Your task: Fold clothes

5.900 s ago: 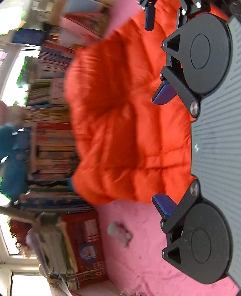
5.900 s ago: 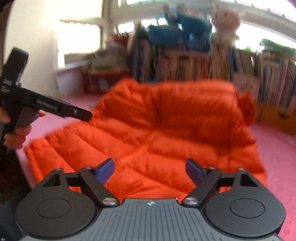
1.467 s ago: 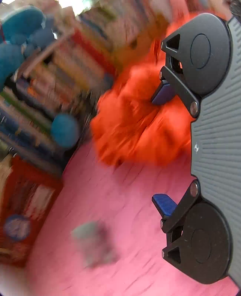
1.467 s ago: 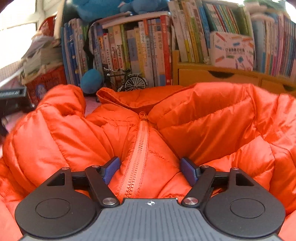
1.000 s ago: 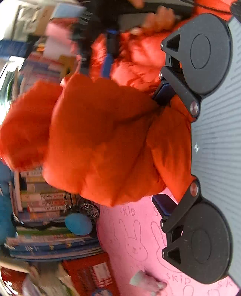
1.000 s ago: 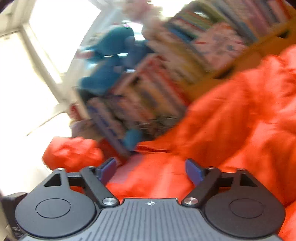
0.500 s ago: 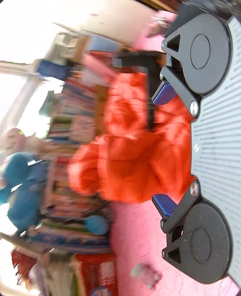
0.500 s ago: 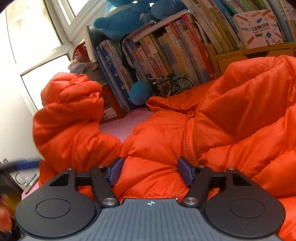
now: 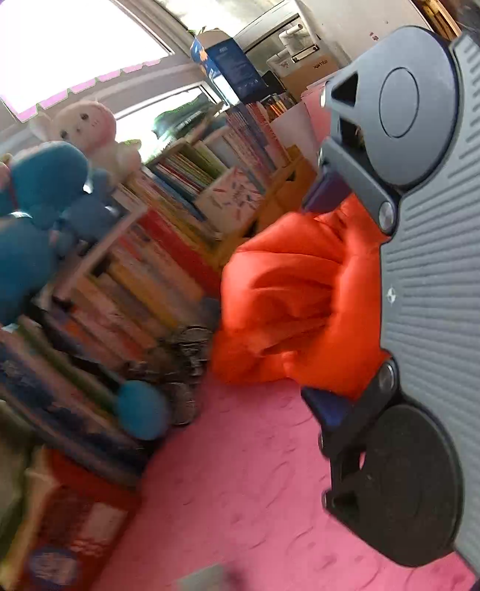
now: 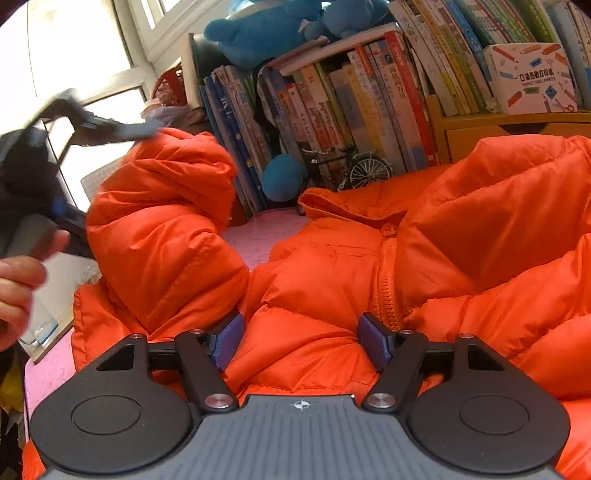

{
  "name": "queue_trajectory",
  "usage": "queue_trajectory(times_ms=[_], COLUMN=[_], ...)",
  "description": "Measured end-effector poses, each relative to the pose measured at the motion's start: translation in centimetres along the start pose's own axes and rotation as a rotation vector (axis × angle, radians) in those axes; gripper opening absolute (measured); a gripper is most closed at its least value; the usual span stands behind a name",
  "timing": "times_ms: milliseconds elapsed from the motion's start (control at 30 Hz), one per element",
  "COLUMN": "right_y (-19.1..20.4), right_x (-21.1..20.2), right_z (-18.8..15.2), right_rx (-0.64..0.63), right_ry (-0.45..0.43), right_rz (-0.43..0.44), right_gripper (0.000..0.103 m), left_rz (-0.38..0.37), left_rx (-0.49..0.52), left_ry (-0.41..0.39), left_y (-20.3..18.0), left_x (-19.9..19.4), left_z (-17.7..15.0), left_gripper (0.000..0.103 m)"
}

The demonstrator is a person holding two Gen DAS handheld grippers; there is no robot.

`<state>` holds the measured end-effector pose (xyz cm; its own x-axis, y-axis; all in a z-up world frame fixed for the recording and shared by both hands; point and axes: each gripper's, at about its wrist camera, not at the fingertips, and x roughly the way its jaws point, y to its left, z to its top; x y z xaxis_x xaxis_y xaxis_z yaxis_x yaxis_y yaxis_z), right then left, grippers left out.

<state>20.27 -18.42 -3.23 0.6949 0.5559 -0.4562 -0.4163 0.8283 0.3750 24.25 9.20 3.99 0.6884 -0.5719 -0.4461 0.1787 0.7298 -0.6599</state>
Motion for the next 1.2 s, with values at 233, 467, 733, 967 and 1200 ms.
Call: queue_trajectory(times_ms=[233,467,733,967,1200], right_y=[-2.1,4.0,5.8,5.5,5.6], right_x=[-2.8,-4.7,-2.8,-2.9,-2.6], right_z=[-0.6,-1.5,-1.8,-2.2,-2.2], right_rx=[0.136,-0.219,-0.294,-0.279,-0.284], right_ry=[-0.141,-0.298,-0.200,-0.195,-0.183], right_rz=[0.285,0.314,0.234,0.235,0.241], right_gripper=[0.081,0.103,0.056,0.056,0.056], left_rz=[0.028,-0.010,-0.056,-0.048,-0.164], left_rx=[0.372,0.443,0.461,0.423,0.469], left_ry=[-0.006,0.023,-0.030,-0.139,-0.143], left_y=[-4.1,-5.6,-7.9,-7.3,-8.0], left_x=[-2.4,-4.5,-6.4,-10.6,-8.9], left_z=[-4.0,-5.6,-6.1,-8.4,-8.5], left_gripper=[0.083,0.083,0.085,0.085,0.085])
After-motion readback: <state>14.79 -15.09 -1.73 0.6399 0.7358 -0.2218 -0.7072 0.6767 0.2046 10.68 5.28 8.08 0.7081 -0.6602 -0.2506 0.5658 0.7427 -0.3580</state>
